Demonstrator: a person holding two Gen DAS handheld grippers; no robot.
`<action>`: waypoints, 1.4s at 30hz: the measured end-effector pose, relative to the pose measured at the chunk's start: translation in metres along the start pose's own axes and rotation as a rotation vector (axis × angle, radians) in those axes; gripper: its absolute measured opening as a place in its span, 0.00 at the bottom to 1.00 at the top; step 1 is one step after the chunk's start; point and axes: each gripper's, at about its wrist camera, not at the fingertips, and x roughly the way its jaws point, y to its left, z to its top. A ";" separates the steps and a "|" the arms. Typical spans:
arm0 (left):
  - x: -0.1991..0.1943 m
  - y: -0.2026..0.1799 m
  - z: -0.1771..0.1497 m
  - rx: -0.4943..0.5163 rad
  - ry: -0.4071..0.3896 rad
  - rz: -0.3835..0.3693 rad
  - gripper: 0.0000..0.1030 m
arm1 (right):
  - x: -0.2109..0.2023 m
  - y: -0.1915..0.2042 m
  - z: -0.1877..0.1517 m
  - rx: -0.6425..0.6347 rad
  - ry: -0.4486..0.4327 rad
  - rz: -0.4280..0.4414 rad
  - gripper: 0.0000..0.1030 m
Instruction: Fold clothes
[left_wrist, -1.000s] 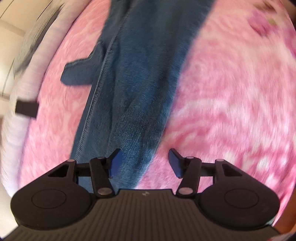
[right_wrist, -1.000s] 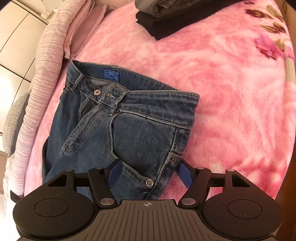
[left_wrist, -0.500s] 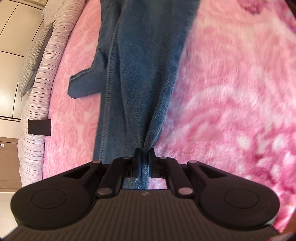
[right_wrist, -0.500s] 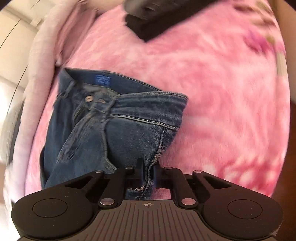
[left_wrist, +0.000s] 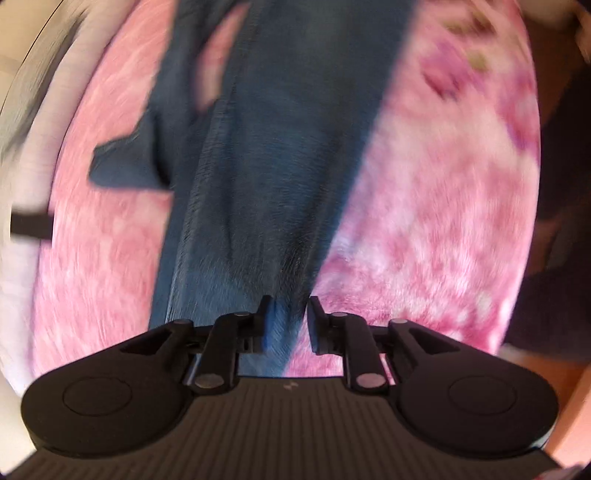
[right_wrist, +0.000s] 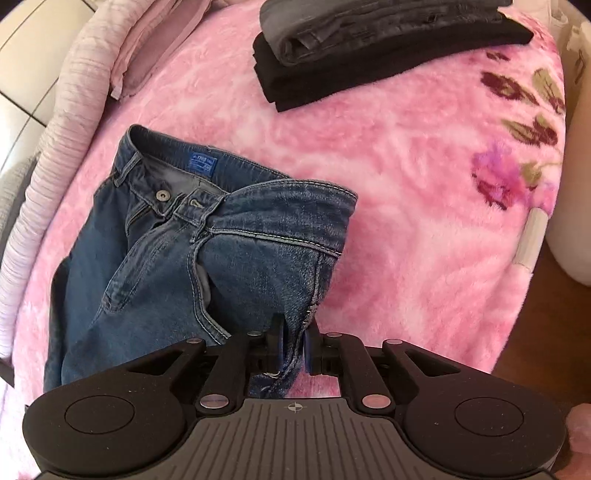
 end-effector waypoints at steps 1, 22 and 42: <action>-0.008 0.009 0.001 -0.055 -0.003 -0.008 0.17 | -0.006 0.007 -0.001 -0.038 -0.004 -0.037 0.17; 0.117 0.164 0.126 -0.350 -0.174 0.104 0.15 | 0.005 0.219 -0.075 -0.453 0.002 -0.017 0.47; 0.116 0.304 -0.055 -1.177 -0.263 0.232 0.13 | 0.034 0.332 -0.126 -0.539 0.063 0.031 0.47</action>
